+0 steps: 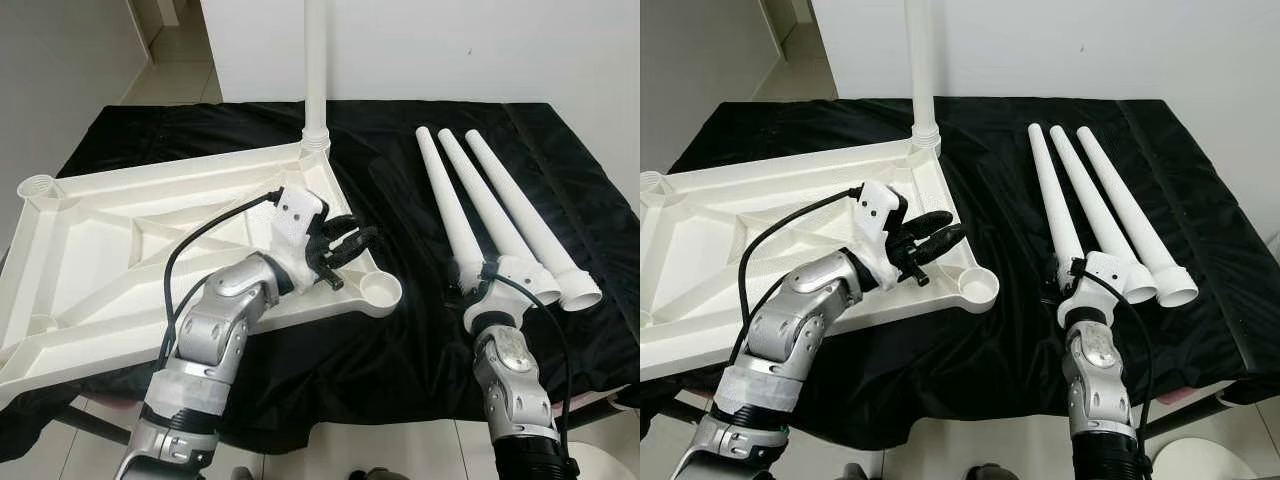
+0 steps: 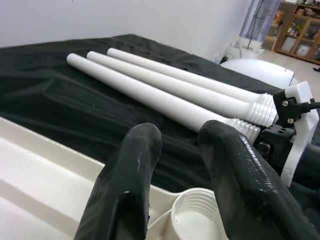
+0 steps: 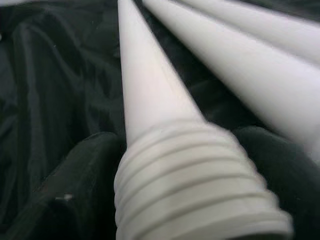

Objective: Building children table

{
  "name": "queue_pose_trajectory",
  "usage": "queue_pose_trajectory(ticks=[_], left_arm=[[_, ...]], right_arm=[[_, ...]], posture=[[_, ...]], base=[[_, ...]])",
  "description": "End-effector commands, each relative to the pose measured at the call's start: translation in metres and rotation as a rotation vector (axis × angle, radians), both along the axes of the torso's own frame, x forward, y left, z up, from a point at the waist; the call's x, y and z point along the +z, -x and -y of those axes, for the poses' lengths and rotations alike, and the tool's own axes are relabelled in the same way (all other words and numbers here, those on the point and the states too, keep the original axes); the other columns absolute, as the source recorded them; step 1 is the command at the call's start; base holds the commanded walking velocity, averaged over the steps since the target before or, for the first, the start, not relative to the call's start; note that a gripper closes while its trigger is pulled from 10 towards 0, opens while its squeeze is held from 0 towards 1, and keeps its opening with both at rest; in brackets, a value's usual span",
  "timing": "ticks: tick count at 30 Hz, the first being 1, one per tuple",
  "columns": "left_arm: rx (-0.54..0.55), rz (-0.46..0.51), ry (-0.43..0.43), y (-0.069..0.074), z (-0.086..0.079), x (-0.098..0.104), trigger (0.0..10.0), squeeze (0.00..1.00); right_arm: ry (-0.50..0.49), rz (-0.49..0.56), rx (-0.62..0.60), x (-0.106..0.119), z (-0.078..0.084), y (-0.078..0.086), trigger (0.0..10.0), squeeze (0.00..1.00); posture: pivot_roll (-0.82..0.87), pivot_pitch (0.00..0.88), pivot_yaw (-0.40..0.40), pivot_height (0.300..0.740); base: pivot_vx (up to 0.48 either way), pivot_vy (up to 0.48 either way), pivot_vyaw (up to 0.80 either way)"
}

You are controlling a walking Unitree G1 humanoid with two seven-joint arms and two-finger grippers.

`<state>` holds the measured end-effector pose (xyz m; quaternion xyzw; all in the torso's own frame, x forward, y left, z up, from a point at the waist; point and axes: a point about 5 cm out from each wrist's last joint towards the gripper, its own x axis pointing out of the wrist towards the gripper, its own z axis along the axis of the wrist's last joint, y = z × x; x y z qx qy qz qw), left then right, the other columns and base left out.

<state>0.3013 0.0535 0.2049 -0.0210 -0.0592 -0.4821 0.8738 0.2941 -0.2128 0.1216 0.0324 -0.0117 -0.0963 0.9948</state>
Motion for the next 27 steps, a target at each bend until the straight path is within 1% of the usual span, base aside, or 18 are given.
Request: queue_pose_trajectory(ticks=[1, 3, 6, 8, 10, 11, 12, 13, 17, 18, 19, 20, 21, 22, 23, 24, 26, 27], left_arm=[[0.173, 0.01, -0.002, -0.007, -0.007, 0.008, 10.0, 0.0], [0.178, 0.015, -0.006, -0.007, -0.008, 0.008, 10.0, 0.0], [0.199, 0.038, -0.013, -0.01, -0.009, 0.012, 10.0, 0.0], [0.199, 0.038, -0.013, -0.01, -0.009, 0.012, 10.0, 0.0], [0.219, 0.053, 0.001, -0.013, -0.009, 0.016, 10.0, 0.0], [0.224, 0.053, 0.003, -0.014, -0.009, 0.017, 10.0, 0.0], [0.224, 0.053, 0.003, -0.014, -0.009, 0.017, 10.0, 0.0], [0.226, 0.047, 0.01, -0.015, -0.008, 0.019, 10.0, 0.0], [0.227, 0.044, 0.015, -0.015, -0.008, 0.019, 10.0, 0.0], [0.216, 0.029, 0.03, -0.015, -0.008, 0.02, 10.0, 0.0], [0.216, 0.029, 0.03, -0.015, -0.008, 0.02, 10.0, 0.0], [0.201, 0.009, 0.055, -0.016, -0.009, 0.023, 10.0, 0.0], [0.201, 0.009, 0.055, -0.016, -0.009, 0.023, 10.0, 0.0], [0.188, -0.01, 0.071, -0.017, -0.01, 0.024, 10.0, 0.0], [0.175, -0.025, 0.086, -0.017, -0.011, 0.025, 10.0, 0.0], [0.169, -0.033, 0.093, -0.018, -0.012, 0.026, 10.0, 0.0], [0.169, -0.033, 0.093, -0.018, -0.012, 0.026, 10.0, 0.0], [0.161, -0.034, 0.09, -0.018, -0.012, 0.027, 10.0, 0.0]], right_arm=[[-0.019, -0.055, 0.034, -0.008, -0.003, -0.001, 0.0, 0.0], [-0.027, -0.064, 0.041, -0.01, -0.004, -0.001, 0.0, 0.0], [-0.077, -0.076, 0.07, -0.012, -0.007, -0.001, 0.0, 0.0], [-0.077, -0.076, 0.07, -0.012, -0.007, -0.001, 0.0, 0.0], [-0.072, -0.063, 0.083, -0.009, -0.008, -0.002, 0.0, 0.0], [-0.035, -0.053, 0.082, -0.007, -0.007, -0.002, 3.1, 0.0], [-0.035, -0.053, 0.082, -0.007, -0.007, -0.002, 3.1, 0.0], [0.014, -0.04, 0.079, -0.004, -0.006, -0.002, 10.0, 0.0], [0.026, -0.038, 0.079, -0.004, -0.006, -0.002, 10.0, 0.0], [0.132, 0.028, 0.064, 0.005, -0.006, -0.001, 10.0, 0.0], [0.132, 0.028, 0.064, 0.005, -0.006, -0.001, 10.0, 0.0], [0.182, 0.105, 0.078, 0.015, -0.008, 0.0, 10.0, 0.0], [0.182, 0.105, 0.078, 0.015, -0.008, 0.0, 10.0, 0.0], [0.205, 0.177, 0.095, 0.024, -0.011, 0.003, 10.0, 0.0], [0.189, 0.227, 0.113, 0.03, -0.012, 0.005, 10.0, 0.0], [0.162, 0.248, 0.123, 0.033, -0.012, 0.006, 10.0, 0.0], [0.162, 0.248, 0.123, 0.033, -0.012, 0.006, 10.0, 0.0], [0.127, 0.274, 0.131, 0.037, -0.012, 0.007, 10.0, 0.0]], posture=[[-0.07, 0.099, 0.02, 0.74], [-0.07, 0.098, 0.019, 0.74], [-0.07, 0.094, 0.019, 0.74], [-0.07, 0.094, 0.019, 0.74], [-0.07, 0.093, 0.021, 0.74], [-0.07, 0.091, 0.023, 0.74], [-0.07, 0.091, 0.023, 0.74], [-0.07, 0.091, 0.023, 0.74], [-0.07, 0.091, 0.023, 0.74], [-0.07, 0.086, 0.03, 0.74], [-0.07, 0.086, 0.03, 0.74], [-0.07, 0.087, 0.03, 0.74], [-0.07, 0.087, 0.03, 0.74], [-0.07, 0.086, 0.03, 0.74], [-0.07, 0.085, 0.033, 0.74], [-0.07, 0.085, 0.033, 0.74], [-0.07, 0.085, 0.033, 0.74], [-0.07, 0.084, 0.034, 0.74]], base=[[0.0, 0.0, 0.0], [0.0, 0.0, 0.0], [0.0, 0.0, 0.0], [0.0, 0.0, 0.0], [0.0, 0.0, 0.0], [0.0, 0.0, 0.0], [0.0, 0.0, 0.0], [0.0, 0.0, 0.0], [0.0, 0.0, 0.0], [0.0, 0.0, 0.0], [0.0, 0.0, 0.0], [0.0, 0.0, 0.0], [0.0, 0.0, 0.0], [0.0, 0.0, 0.0], [0.0, 0.0, 0.0], [0.0, 0.0, 0.0], [0.0, 0.0, 0.0], [0.0, 0.0, 0.0]])
